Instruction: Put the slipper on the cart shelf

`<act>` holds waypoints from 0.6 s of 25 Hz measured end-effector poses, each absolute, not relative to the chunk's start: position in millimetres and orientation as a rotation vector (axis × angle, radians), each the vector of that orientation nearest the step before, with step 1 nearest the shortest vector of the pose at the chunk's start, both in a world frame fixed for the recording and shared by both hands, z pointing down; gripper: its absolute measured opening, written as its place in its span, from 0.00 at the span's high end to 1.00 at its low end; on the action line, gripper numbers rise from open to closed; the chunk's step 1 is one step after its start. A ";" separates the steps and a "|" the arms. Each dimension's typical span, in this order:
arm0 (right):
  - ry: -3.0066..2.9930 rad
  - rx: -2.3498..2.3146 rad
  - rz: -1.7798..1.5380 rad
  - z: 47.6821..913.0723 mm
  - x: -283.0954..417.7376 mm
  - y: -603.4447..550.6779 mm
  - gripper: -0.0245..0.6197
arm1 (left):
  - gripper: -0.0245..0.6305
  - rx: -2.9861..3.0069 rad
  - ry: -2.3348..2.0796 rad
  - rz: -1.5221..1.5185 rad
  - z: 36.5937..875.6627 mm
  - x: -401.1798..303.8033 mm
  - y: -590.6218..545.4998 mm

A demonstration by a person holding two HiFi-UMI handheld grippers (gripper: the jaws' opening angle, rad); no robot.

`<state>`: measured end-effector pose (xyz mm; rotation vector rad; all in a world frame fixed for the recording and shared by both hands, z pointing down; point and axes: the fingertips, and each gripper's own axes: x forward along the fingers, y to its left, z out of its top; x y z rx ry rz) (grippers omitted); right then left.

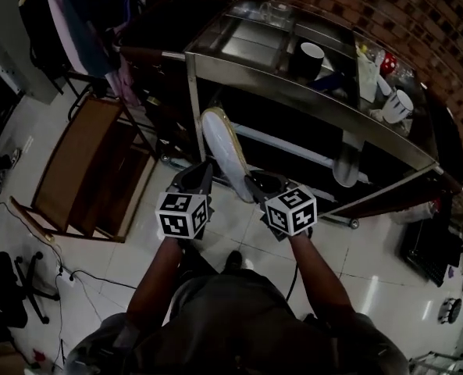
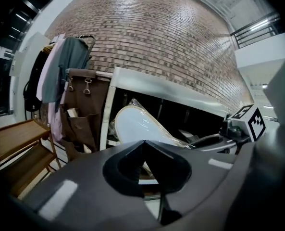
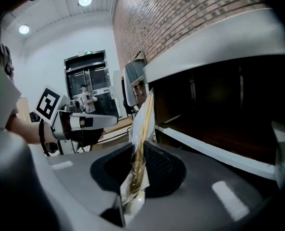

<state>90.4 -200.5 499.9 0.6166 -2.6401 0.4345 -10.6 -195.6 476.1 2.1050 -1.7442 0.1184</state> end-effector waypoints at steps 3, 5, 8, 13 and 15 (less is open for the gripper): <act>-2.616 0.740 0.467 501.9 133.7 -208.8 0.89 | 0.95 2.172 -1.662 0.142 475.6 30.0 -207.6; -2.595 0.812 0.491 503.9 157.5 -214.2 0.89 | 0.95 2.208 -1.610 0.157 474.9 52.1 -214.5; -2.569 0.924 0.530 505.9 186.8 -224.7 0.89 | 0.95 2.264 -1.533 0.191 474.7 78.8 -226.6; -2.517 1.146 0.596 507.5 223.1 -258.1 0.89 | 0.95 2.359 -1.396 0.227 477.1 111.8 -253.6; -2.493 1.215 0.619 508.9 230.2 -272.0 0.89 | 0.95 2.383 -1.347 0.237 479.1 118.1 -264.7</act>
